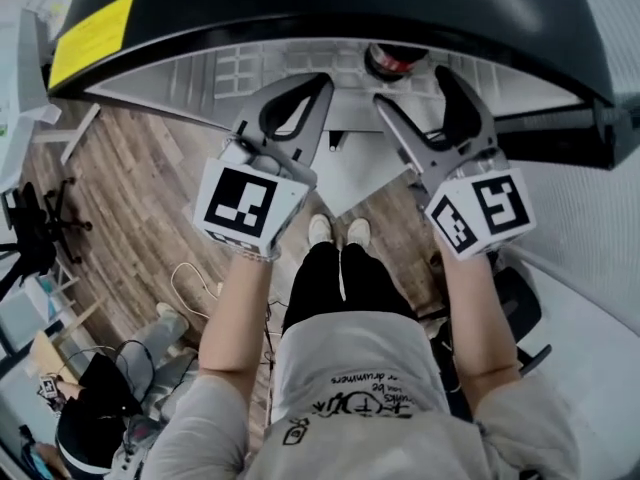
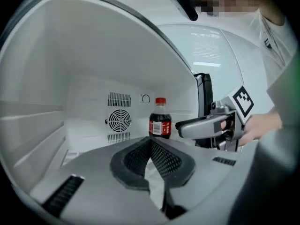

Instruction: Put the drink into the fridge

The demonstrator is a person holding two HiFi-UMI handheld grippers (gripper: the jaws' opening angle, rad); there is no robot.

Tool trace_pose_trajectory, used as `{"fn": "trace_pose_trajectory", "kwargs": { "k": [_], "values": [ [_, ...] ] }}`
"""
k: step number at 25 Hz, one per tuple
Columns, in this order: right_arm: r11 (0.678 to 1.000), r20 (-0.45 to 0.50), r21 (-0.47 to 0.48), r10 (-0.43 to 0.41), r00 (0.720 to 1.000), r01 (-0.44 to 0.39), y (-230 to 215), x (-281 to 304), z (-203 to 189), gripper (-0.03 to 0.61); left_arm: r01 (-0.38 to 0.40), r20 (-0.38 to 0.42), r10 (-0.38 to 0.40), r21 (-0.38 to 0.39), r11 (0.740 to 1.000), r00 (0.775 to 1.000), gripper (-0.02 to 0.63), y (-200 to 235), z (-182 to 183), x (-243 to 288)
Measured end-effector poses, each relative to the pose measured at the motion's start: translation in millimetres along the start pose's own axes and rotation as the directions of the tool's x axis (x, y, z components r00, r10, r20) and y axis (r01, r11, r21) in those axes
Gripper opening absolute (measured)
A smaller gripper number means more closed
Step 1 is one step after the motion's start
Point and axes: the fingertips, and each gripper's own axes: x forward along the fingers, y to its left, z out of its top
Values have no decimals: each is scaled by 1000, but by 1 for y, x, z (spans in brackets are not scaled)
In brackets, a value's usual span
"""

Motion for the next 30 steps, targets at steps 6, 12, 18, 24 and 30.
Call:
{"fn": "trace_pose_trajectory", "kwargs": {
  "k": [6, 12, 18, 24, 30],
  "values": [
    [997, 1, -20, 71, 997, -71, 34, 17, 15, 338, 34, 61, -32, -33, 999, 998, 2, 15, 28, -20],
    [989, 28, -20, 149, 988, -148, 61, -57, 30, 170, 86, 90, -83, -25, 996, 992, 2, -58, 59, -49],
    [977, 60, -48, 211, 976, -208, 91, -78, 63, 83, 103, 121, -98, -35, 994, 988, 2, -84, 87, -75],
    [974, 77, -38, 224, 971, -222, 110, -100, 85, 63, 103, 147, -92, -69, 992, 985, 2, -101, 104, -99],
    [961, 64, -51, 275, 959, -272, 130, -122, 104, 55, 115, 148, -105, -63, 991, 983, 2, -125, 119, -122]
  ]
}}
